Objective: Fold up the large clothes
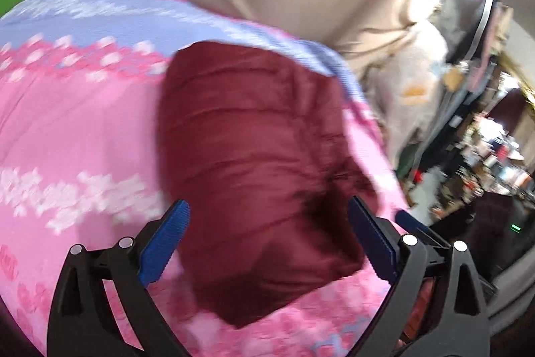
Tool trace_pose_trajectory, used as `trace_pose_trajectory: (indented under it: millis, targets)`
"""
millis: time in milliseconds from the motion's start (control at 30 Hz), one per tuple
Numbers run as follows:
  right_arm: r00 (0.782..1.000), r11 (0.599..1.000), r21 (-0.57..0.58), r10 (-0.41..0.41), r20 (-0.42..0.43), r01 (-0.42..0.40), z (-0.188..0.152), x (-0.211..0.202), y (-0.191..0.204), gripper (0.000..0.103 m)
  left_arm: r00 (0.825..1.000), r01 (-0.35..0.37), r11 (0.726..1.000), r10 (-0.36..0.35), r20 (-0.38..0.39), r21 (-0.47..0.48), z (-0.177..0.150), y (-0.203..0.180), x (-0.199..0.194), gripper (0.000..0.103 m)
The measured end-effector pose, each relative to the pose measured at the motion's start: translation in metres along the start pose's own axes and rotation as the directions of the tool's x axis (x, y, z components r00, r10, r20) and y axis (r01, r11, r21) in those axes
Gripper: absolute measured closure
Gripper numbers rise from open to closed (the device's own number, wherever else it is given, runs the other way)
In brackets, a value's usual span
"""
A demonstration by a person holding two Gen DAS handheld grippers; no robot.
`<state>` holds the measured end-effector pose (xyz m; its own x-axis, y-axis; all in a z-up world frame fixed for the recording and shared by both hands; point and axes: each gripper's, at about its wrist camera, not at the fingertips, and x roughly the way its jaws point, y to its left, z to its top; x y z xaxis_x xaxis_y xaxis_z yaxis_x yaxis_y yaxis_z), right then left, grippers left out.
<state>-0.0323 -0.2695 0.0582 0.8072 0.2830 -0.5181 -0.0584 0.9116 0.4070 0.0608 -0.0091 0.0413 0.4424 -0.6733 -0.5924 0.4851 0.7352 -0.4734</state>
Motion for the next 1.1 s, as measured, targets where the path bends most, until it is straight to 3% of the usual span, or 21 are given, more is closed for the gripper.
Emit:
trace_pose_trajectory:
  millis: [100, 200, 267, 300, 333, 367, 433, 533, 633, 767, 800, 833, 933, 1033, 1100]
  targets:
    - [1.0, 1.0, -0.028, 0.002, -0.022, -0.003, -0.005, 0.015, 0.018, 0.021, 1.0, -0.009, 1.0, 0.009, -0.017, 0.005, -0.009, 0.001, 0.005, 0.01]
    - [0.991, 0.99, -0.062, -0.129, -0.013, 0.128, -0.005, 0.033, 0.022, 0.024, 0.999, -0.03, 0.999, 0.031, -0.018, 0.037, -0.012, -0.01, 0.008, 0.01]
    - [0.981, 0.98, -0.044, -0.192, 0.004, 0.192, -0.005, 0.038, 0.013, 0.052, 0.999, -0.04, 0.997, 0.04, -0.006, 0.061, -0.012, -0.017, 0.009, 0.01]
    - [0.987, 0.987, 0.0, -0.159, 0.005, 0.159, -0.005, 0.038, 0.002, 0.065, 0.999, -0.034, 0.996, 0.035, -0.002, 0.078, -0.011, -0.023, 0.008, 0.01]
    - [0.992, 0.991, 0.047, -0.123, 0.003, 0.123, -0.005, 0.036, -0.009, 0.086, 1.0, -0.027, 0.995, 0.028, 0.0, 0.092, -0.011, -0.029, 0.009, 0.01]
    - [0.994, 0.99, 0.092, -0.108, 0.004, 0.107, -0.006, 0.033, -0.02, 0.092, 1.0, -0.024, 0.995, 0.024, 0.0, 0.101, -0.011, -0.032, 0.009, 0.01]
    - [0.996, 0.98, 0.184, -0.084, 0.028, 0.077, -0.014, 0.02, -0.046, 0.095, 1.0, -0.008, 0.992, 0.009, -0.006, 0.125, -0.011, -0.042, 0.015, 0.01]
    - [0.997, 0.951, 0.304, -0.068, 0.023, 0.058, -0.035, 0.012, -0.08, 0.095, 0.999, 0.009, 0.987, -0.003, -0.033, 0.161, -0.013, -0.056, 0.033, 0.01]
    - [0.993, 0.919, 0.377, -0.106, -0.052, 0.118, -0.059, 0.024, -0.104, 0.095, 0.997, -0.016, 0.982, 0.03, -0.075, 0.188, -0.02, -0.063, 0.062, 0.011]
    - [0.988, 0.911, 0.387, -0.109, -0.106, 0.142, -0.068, 0.035, -0.11, 0.09, 0.986, -0.123, 0.952, 0.148, -0.072, 0.279, -0.032, -0.075, 0.087, 0.011]
    - [0.986, 0.914, 0.373, -0.128, -0.103, 0.158, -0.063, 0.029, -0.107, 0.087, 0.983, -0.141, 0.944, 0.169, -0.069, 0.299, -0.034, -0.077, 0.09, 0.011]
    - [0.984, 0.919, 0.354, -0.155, -0.089, 0.177, -0.057, 0.022, -0.104, 0.078, 0.979, -0.161, 0.937, 0.191, -0.068, 0.311, -0.037, -0.078, 0.094, 0.01]
    - [0.963, 0.928, 0.269, -0.268, 0.001, 0.258, -0.024, -0.008, -0.09, 0.072, 0.974, -0.187, 0.926, 0.219, -0.064, 0.328, -0.042, -0.078, 0.101, 0.01]
    - [0.962, 0.949, 0.196, -0.264, 0.065, 0.247, 0.012, -0.011, -0.08, 0.053, 0.973, -0.187, 0.929, 0.219, -0.067, 0.319, -0.044, -0.077, 0.103, 0.009]
    - [0.964, 0.961, 0.132, -0.255, 0.077, 0.243, 0.038, 0.006, -0.076, 0.047, 0.973, -0.191, 0.929, 0.223, -0.067, 0.317, -0.045, -0.076, 0.103, 0.009]
